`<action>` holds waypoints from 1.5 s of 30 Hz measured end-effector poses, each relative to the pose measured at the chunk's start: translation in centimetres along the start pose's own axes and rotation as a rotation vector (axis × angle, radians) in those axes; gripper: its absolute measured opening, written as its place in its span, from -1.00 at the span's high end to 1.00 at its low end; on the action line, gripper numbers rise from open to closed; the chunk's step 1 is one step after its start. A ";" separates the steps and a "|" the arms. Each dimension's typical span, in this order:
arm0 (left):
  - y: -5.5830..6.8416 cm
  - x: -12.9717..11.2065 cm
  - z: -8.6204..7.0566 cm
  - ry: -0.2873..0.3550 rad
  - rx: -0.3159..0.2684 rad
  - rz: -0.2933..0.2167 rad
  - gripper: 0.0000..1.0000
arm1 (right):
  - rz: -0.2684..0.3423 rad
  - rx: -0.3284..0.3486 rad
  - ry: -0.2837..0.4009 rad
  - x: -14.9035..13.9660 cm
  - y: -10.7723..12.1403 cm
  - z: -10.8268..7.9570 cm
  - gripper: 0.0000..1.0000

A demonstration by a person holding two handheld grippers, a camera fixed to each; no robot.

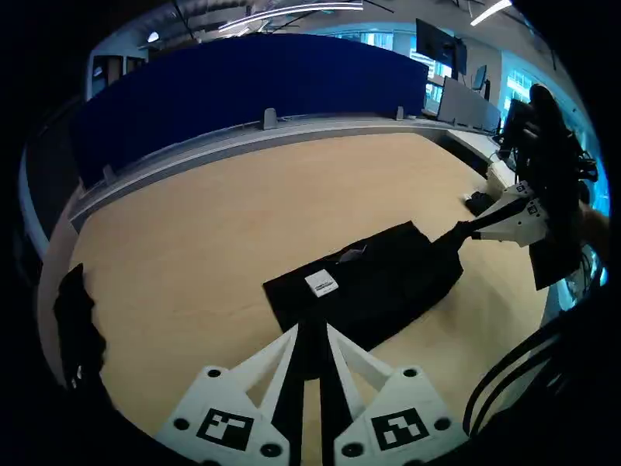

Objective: Fold towel

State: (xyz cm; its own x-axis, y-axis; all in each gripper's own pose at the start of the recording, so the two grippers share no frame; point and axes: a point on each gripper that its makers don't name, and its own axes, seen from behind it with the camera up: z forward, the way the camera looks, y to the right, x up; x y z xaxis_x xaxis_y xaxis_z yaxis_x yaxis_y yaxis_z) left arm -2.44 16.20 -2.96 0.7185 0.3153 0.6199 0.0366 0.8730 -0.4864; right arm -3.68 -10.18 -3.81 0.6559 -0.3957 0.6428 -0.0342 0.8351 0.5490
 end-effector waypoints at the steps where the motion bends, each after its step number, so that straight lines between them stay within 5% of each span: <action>1: 0.0 -0.1 0.2 -0.002 0.000 -0.001 0.79 | 0.002 -0.003 -0.002 -0.1 0.2 0.2 0.68; 26: -1.6 -1.0 6.2 -0.011 0.038 0.029 0.79 | 0.039 -0.072 -0.028 -1.0 2.9 5.6 0.59; 36: -2.7 -0.8 6.8 -0.003 0.075 0.010 0.71 | 0.036 -0.106 -0.018 -0.7 4.0 6.1 0.27; 40: -3.4 -0.7 6.9 -0.002 0.099 0.003 0.33 | 0.038 -0.113 -0.011 -0.5 4.2 6.2 0.09; 44: -4.0 -0.5 6.7 0.002 0.121 0.002 -0.64 | 0.044 -0.116 0.003 -0.1 4.4 5.9 -0.26; 45: -4.1 -0.5 6.7 0.002 0.125 0.001 -0.72 | 0.045 -0.117 0.004 -0.1 4.4 5.9 -0.36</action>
State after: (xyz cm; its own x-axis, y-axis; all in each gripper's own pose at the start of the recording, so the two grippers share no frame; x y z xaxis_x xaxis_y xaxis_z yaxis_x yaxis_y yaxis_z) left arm -7.56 14.97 2.86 0.7202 0.3156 0.6178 -0.0512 0.9123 -0.4064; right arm -8.34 -8.68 1.68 0.6591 -0.3552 0.6630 0.0243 0.8911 0.4532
